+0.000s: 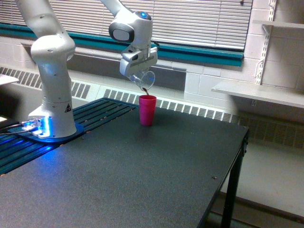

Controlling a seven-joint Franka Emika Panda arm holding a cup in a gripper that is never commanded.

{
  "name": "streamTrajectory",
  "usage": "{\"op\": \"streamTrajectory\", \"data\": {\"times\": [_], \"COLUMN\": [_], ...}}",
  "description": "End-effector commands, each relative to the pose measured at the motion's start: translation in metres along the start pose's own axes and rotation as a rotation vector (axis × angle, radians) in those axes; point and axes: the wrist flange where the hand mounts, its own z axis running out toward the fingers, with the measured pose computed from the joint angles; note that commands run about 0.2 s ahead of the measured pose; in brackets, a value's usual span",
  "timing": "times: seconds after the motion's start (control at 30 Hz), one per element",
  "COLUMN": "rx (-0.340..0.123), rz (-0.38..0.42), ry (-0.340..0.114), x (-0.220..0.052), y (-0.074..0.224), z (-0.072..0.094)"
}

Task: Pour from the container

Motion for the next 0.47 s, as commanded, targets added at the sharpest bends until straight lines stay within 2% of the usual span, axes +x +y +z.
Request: {"op": "streamTrajectory", "data": {"times": [0.03,0.27,0.47], "rx": [0.001,0.017,0.024], "rz": [-0.042,-0.049,-0.048], "ry": [-0.029,-0.024,0.006], "x": [-0.0076,-0.0107,-0.0105], "y": [0.0008,-0.0004,-0.0001], "z": [-0.0053,-0.0105,-0.0124]}}
